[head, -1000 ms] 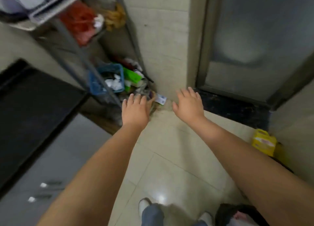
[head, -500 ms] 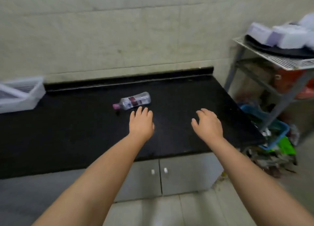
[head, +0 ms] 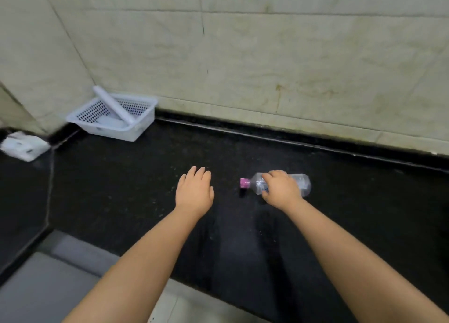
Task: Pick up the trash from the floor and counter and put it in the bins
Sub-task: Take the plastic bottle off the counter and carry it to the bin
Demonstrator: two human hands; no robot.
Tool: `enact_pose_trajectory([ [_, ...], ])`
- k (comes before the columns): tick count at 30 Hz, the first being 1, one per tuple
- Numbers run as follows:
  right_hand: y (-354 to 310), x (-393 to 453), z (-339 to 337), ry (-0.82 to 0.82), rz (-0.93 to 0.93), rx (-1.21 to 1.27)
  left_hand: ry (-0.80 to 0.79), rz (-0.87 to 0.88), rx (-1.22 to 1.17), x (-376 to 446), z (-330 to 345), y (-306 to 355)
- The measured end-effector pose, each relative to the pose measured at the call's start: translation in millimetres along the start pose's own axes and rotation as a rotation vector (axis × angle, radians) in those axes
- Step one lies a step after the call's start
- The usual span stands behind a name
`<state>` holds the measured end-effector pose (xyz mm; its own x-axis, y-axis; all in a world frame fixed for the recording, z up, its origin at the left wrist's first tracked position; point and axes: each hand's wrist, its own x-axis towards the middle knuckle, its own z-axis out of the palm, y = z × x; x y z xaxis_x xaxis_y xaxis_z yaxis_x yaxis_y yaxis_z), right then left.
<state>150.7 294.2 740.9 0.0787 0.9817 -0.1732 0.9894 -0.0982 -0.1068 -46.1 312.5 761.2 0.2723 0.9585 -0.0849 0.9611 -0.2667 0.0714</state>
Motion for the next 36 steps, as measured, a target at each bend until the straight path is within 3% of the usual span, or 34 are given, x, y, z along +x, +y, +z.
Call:
enact_pose_trajectory([
  [8,2.2,70.6,19.0,-0.254,-0.088,-0.260,-0.007,-0.109,0.015,51.5,-11.9,-20.7],
  [13,6.6,87.5,15.8,-0.187,-0.167,-0.341,-0.075,-0.060,0.036,80.8,-8.5,-27.5],
  [16,13.4,76.9,-0.9,-0.090,-0.040,-0.184,-0.100,0.030,0.039,104.6,-11.7,-17.2],
  [23,80.9,-30.9,-39.6,0.264,0.656,0.699,-0.100,0.555,0.031,128.1,-10.0,96.6],
  [26,109.4,-124.7,-35.9,0.473,0.935,0.895,-0.102,0.849,0.038,86.6,-3.6,181.7],
  [30,118.5,-275.6,-15.6,0.737,1.218,0.968,-0.090,1.264,0.054,-26.9,5.0,289.3],
  [36,66.2,-522.6,28.5,1.146,1.650,0.976,-0.061,1.829,0.047,-273.7,24.7,388.1],
])
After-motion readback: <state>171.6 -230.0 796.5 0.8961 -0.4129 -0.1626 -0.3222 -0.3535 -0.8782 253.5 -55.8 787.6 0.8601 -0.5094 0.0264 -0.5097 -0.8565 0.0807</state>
